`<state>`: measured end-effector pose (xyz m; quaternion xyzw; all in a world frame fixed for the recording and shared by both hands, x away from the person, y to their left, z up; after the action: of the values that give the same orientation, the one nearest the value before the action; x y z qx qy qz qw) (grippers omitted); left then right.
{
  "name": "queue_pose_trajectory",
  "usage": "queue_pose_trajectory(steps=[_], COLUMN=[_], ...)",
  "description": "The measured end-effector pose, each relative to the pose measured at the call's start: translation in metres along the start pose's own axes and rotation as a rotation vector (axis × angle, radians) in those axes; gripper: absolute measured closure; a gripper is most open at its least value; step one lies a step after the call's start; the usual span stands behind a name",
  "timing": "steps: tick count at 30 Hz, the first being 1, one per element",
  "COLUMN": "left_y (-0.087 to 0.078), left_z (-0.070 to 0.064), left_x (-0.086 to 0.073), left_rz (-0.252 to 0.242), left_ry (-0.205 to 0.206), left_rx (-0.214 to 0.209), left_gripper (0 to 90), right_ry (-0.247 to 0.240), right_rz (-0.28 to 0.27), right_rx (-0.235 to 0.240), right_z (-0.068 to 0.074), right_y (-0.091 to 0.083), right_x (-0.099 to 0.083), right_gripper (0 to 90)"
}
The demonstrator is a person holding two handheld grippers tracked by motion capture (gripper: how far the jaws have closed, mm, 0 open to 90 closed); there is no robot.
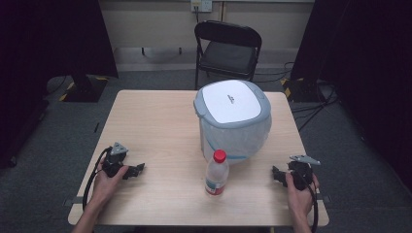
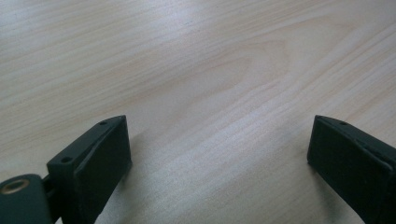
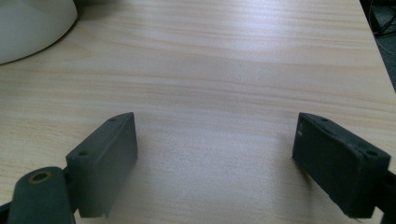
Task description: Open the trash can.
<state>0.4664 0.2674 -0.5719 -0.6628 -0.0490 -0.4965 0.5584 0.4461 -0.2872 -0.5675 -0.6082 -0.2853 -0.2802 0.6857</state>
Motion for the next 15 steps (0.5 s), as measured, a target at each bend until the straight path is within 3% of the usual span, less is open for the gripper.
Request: queue_pose_trajectory(steps=[5,13,15], left_y=[-0.001,-0.005,-0.006], left_z=[-0.001,-0.007,-0.011], left_x=[0.0,0.002,0.001], left_rz=[-0.002,0.015,0.042], left_ry=[-0.012,-0.027,-0.025], left_rx=[0.01,0.009,0.011], left_gripper=[5.8,15.8,17.3], right_ry=[0.002,-0.043,-0.046], right_rz=[0.001,0.008,0.01], right_rx=[-0.004,0.046,0.053], right_z=[0.001,0.017,0.018], right_y=[-0.001,-0.001,-0.001], right_x=[0.0,-0.003,-0.003], right_gripper=[13.0,12.9,12.9])
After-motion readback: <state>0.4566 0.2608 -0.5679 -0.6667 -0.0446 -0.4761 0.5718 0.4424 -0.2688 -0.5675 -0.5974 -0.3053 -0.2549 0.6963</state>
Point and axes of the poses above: each handheld gripper's, and its own axes: y roughly forward along the jaws, x roughly out of its top, z roughly to its left, the point moved 10 cm from there along y, roughly forward along the jaws, and after that the axes turned 9 degrees about y, right-handed, at the moved point
